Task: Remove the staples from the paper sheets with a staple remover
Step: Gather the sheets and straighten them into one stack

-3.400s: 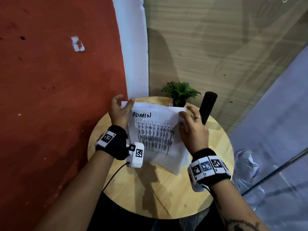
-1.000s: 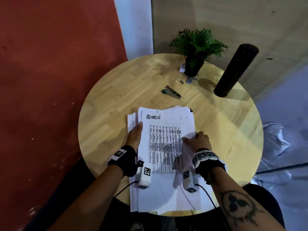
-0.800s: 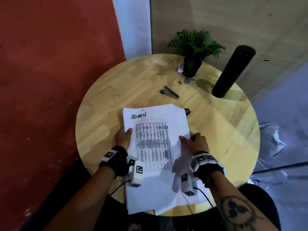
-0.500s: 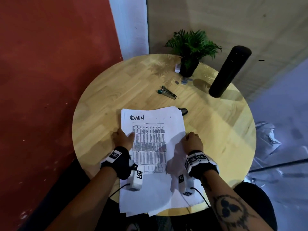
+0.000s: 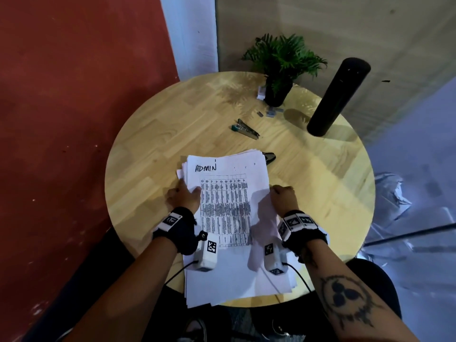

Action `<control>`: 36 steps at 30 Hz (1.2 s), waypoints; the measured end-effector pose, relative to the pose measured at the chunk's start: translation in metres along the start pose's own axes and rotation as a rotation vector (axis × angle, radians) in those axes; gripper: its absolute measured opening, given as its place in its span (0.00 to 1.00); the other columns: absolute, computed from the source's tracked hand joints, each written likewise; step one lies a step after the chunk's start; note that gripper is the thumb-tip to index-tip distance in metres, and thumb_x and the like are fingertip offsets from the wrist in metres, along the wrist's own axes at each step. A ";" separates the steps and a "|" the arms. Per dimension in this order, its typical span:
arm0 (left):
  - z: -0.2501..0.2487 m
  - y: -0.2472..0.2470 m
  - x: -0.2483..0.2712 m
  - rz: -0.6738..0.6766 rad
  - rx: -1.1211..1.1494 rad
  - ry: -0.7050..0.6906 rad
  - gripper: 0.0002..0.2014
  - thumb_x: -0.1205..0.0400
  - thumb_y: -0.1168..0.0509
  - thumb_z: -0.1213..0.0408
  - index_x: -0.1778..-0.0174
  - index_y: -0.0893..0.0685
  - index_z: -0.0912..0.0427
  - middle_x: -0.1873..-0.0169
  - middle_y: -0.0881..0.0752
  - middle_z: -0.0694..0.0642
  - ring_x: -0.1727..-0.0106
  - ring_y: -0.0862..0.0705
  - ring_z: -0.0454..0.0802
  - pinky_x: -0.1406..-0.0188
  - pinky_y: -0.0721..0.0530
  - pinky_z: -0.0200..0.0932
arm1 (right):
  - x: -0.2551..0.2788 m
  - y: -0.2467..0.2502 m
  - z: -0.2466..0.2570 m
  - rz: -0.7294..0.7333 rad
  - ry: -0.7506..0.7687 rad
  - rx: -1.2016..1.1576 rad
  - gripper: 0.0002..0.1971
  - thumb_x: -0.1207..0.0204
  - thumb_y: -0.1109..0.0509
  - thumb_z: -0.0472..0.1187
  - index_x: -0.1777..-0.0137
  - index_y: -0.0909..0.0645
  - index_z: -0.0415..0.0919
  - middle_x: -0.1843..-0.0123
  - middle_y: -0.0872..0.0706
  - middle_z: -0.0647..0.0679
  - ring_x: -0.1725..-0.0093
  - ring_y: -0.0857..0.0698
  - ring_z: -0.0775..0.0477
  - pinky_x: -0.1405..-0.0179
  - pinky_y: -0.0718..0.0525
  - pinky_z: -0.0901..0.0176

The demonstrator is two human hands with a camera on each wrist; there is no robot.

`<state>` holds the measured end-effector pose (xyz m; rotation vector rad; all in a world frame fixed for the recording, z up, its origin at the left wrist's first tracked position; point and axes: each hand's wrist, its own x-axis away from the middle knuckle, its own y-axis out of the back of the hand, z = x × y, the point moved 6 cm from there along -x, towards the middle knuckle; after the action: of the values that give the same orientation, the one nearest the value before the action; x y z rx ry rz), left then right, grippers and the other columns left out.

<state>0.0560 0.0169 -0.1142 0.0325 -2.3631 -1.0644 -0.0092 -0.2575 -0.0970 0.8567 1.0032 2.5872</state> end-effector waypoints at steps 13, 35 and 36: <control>0.002 0.013 0.016 0.174 0.244 0.190 0.52 0.41 0.16 0.53 0.23 0.31 0.65 0.39 0.16 0.61 0.46 0.14 0.59 0.48 0.17 0.44 | 0.016 -0.004 0.034 0.141 -0.057 -0.034 0.23 0.26 0.30 0.35 0.33 0.29 0.29 0.36 0.22 0.34 0.37 0.21 0.38 0.47 0.25 0.54; -0.121 0.175 0.153 0.220 0.925 -0.718 0.14 0.26 0.28 0.74 0.47 0.15 0.55 0.56 0.09 0.43 0.50 0.11 0.40 0.49 0.15 0.34 | 0.144 0.133 0.103 -0.482 0.519 -0.696 0.24 0.30 0.28 0.25 0.35 0.29 0.33 0.55 0.18 0.47 0.58 0.19 0.62 0.53 0.20 0.59; -0.121 0.180 0.154 0.177 0.912 -0.741 0.12 0.25 0.29 0.74 0.48 0.15 0.56 0.60 0.09 0.40 0.53 0.12 0.36 0.53 0.16 0.30 | 0.149 0.132 0.101 -0.519 0.541 -0.686 0.25 0.30 0.28 0.26 0.32 0.28 0.32 0.55 0.16 0.45 0.60 0.19 0.63 0.56 0.21 0.62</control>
<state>0.0182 0.0208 0.1492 -0.2751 -3.2303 0.2207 -0.0693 -0.2394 0.1174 -0.2540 0.2949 2.4364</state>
